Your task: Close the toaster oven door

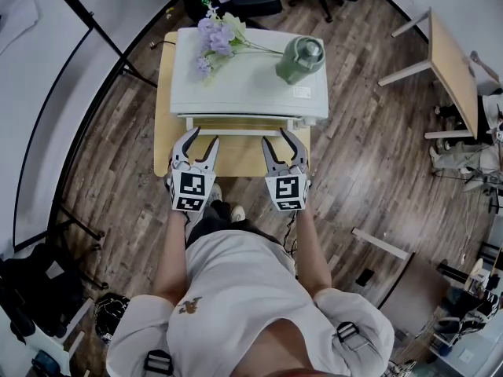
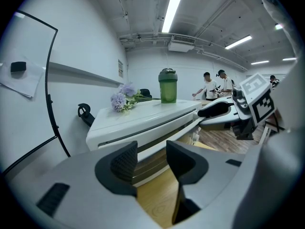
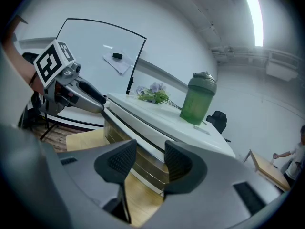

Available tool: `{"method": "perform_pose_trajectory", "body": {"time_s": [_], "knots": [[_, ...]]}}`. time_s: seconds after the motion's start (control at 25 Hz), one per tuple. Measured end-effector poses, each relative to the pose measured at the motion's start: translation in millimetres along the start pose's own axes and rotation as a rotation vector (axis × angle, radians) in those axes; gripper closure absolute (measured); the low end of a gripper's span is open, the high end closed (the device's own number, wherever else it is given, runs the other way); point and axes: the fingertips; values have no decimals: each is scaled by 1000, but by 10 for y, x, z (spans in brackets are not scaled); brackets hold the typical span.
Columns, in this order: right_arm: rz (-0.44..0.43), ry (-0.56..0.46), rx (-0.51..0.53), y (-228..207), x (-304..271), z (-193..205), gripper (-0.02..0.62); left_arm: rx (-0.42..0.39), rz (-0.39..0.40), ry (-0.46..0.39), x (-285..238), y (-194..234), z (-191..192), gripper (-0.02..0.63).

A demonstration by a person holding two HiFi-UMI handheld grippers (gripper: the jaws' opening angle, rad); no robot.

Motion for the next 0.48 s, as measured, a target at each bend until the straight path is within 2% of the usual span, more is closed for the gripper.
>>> {"method": "perform_pose_trajectory", "body": {"time_s": [0.48], "knots": [[-2, -6, 6, -35, -61, -23, 407, 11, -6, 0, -59, 31, -10, 417]]}}
Point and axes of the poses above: the fingertips, and each gripper's own axes: x backward along the fingers, y to its left, z out of its underside, and after that the axes turned 4 degrees about -y, right-handed
